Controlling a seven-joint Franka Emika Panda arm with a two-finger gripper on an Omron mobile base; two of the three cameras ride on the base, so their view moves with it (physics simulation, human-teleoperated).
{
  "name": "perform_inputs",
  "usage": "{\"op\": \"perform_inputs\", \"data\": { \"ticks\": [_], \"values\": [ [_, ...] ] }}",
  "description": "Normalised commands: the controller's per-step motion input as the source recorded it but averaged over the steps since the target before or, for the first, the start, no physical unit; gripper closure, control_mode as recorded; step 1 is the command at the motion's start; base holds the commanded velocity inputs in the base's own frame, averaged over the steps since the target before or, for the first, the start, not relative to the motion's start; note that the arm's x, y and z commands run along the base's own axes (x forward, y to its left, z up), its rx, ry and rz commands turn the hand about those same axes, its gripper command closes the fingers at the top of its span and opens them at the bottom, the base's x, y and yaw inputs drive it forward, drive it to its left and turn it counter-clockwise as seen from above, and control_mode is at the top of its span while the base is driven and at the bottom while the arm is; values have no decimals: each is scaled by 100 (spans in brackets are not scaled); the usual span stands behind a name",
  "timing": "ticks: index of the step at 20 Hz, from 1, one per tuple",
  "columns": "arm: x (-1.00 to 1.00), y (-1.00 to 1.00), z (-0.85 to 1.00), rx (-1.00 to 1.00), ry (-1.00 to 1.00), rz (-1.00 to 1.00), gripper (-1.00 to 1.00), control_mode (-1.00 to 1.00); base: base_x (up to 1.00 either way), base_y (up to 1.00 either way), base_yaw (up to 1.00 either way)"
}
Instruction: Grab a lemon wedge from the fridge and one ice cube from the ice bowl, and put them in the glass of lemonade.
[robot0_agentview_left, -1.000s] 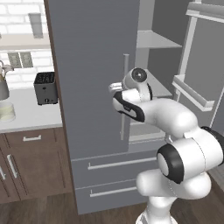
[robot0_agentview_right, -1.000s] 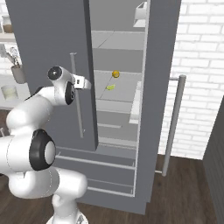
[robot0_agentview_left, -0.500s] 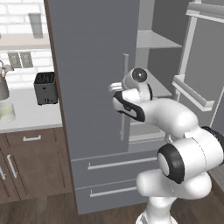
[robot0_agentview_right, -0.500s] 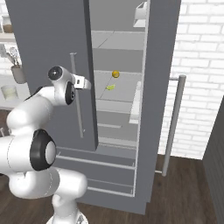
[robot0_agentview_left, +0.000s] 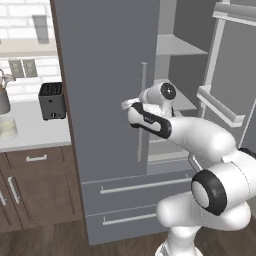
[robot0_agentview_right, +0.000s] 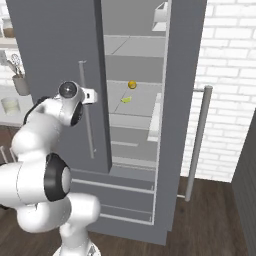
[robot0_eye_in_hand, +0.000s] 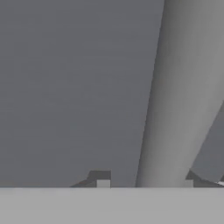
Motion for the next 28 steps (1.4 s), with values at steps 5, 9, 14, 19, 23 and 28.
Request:
{"op": "perform_inputs", "data": {
  "ticks": [5,9,14,19,23,28],
  "values": [
    [-81,100,52,0,1,23,100,-100,0,0,0],
    [-100,100,71,-4,5,19,100,-100,0,0,0],
    [-100,93,89,-9,8,13,100,-100,0,0,0],
    [-100,23,82,-1,3,2,100,-100,0,0,0],
    [-100,-38,54,15,-2,-17,100,-100,0,0,0],
    [-82,-70,68,29,-2,-26,100,-100,0,0,0]
  ]
}}
